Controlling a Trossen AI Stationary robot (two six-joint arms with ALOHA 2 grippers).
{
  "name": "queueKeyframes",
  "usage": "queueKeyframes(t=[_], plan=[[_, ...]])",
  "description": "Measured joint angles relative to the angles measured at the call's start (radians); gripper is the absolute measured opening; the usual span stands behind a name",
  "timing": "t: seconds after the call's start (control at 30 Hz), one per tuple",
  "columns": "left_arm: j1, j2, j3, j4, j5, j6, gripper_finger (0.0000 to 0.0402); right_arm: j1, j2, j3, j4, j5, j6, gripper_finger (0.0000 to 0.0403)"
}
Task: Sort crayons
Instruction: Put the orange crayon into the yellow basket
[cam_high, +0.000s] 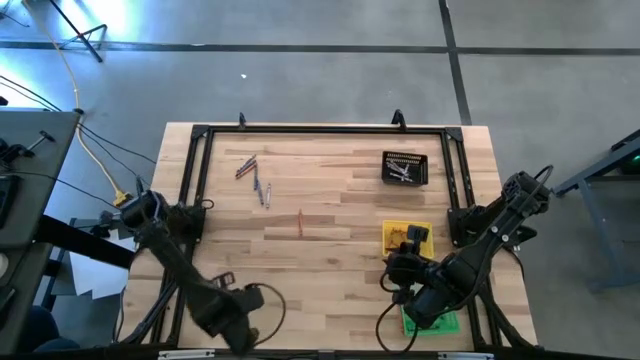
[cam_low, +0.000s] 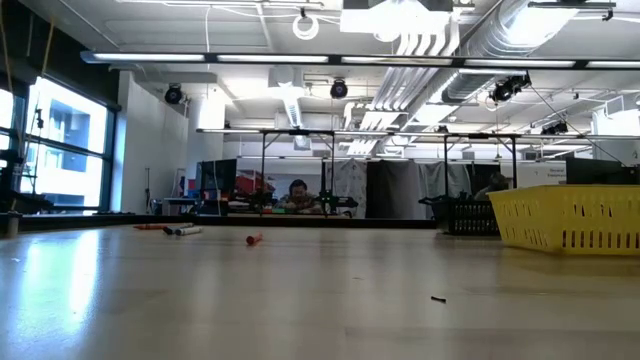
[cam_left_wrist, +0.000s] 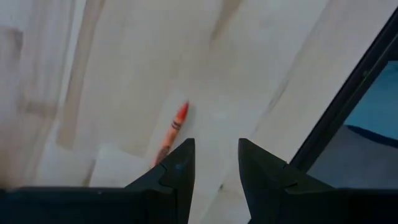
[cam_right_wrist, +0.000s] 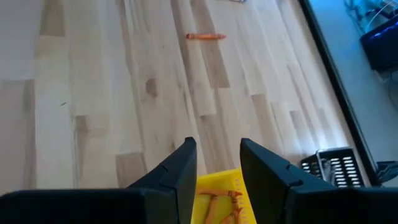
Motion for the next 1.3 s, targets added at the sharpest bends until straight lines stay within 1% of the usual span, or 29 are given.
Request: queueKeyframes(t=[0.1, 0.27, 0.43, 0.5, 0.6, 0.7, 0.87, 1.07, 1.17, 1.3], plan=[[-0.047, 0.000, 0.000, 0.000, -0.017, -0.041, 0.0107, 0.000, 0.000, 0.000, 0.000, 0.017, -0.001, 0.0116], [-0.094, 0.000, 0.000, 0.000, -0.023, -0.048, 0.0107, 0.000, 0.000, -0.001, 0.001, 0.028, 0.000, 0.0116], [-0.103, 0.000, -0.034, 0.014, -0.047, -0.127, 0.0107, 0.000, 0.000, -0.001, 0.002, 0.036, 0.002, 0.0116], [-0.095, 0.000, -0.065, 0.025, -0.022, -0.152, 0.0107, 0.000, 0.000, -0.001, 0.004, 0.042, 0.003, 0.0116], [-0.093, 0.001, -0.103, 0.043, -0.003, -0.149, 0.0107, 0.000, 0.001, -0.001, 0.005, 0.043, 0.003, 0.0116], [-0.094, 0.000, -0.138, 0.062, -0.006, -0.107, 0.0103, 0.000, 0.001, -0.001, 0.008, 0.044, 0.003, 0.0116], [-0.103, 0.001, -0.192, 0.064, -0.002, 0.073, 0.0084, 0.000, 0.001, -0.001, 0.011, 0.058, 0.003, 0.0116], [-0.103, 0.001, -0.225, 0.074, -0.001, 0.246, 0.0068, -0.005, 0.001, -0.001, 0.017, 0.060, 0.022, 0.0116], [-0.103, 0.001, -0.243, 0.095, 0.001, 0.298, 0.0065, -0.005, 0.001, -0.001, 0.019, 0.060, 0.030, 0.0116], [-0.103, 0.001, -0.261, 0.125, 0.002, 0.301, 0.0065, -0.005, 0.001, -0.001, 0.019, 0.059, 0.047, 0.0116]])
